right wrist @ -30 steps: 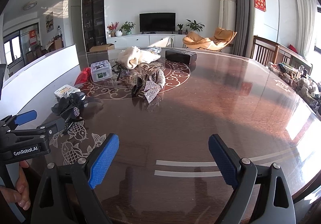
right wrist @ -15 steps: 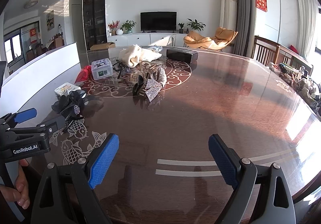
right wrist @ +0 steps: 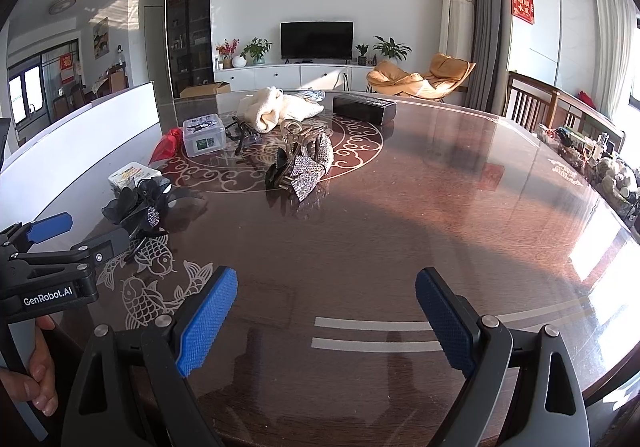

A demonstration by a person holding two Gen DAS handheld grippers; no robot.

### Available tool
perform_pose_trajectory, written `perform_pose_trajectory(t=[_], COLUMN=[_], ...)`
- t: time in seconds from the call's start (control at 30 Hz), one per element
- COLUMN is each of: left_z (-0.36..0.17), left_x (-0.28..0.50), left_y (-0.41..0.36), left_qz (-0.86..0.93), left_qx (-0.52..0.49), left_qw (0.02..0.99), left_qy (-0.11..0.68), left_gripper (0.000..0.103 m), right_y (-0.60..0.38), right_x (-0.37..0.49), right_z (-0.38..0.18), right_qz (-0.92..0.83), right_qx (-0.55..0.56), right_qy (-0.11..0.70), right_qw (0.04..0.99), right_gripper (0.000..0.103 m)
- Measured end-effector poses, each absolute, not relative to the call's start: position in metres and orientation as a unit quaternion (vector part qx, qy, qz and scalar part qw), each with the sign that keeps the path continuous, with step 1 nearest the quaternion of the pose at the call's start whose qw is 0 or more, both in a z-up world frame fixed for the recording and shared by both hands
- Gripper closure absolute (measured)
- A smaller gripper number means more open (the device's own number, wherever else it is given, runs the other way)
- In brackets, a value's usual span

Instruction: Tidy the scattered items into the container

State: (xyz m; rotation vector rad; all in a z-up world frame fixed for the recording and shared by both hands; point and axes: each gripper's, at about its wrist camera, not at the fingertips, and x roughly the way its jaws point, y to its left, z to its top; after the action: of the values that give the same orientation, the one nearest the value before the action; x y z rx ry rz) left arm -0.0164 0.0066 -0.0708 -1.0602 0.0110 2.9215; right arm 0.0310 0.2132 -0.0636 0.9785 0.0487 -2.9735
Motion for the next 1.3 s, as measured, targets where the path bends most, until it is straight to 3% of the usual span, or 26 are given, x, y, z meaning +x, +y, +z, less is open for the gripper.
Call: perform_pose_trajectory(t=[0.63,1.3], left_z=[-0.071,-0.078], left_x=[-0.015,-0.017], left_y=[0.014,0.02], left_qz=[0.941,0.934], left_qx=[-0.338,-0.354], left_qw=[0.015,0.013], left_qy=[0.024,0.041], left_gripper=[0.0,0.0], right_y=[0.2,0.217], right_x=[0.008,0.012], right_z=[-0.059,-0.08], right_qz=[-0.925,-0.927], right_qx=[0.376,0.375], right_qy=[0.052,0.008], right_qw=[-0.011,0.005], right_gripper=[0.012,0.011])
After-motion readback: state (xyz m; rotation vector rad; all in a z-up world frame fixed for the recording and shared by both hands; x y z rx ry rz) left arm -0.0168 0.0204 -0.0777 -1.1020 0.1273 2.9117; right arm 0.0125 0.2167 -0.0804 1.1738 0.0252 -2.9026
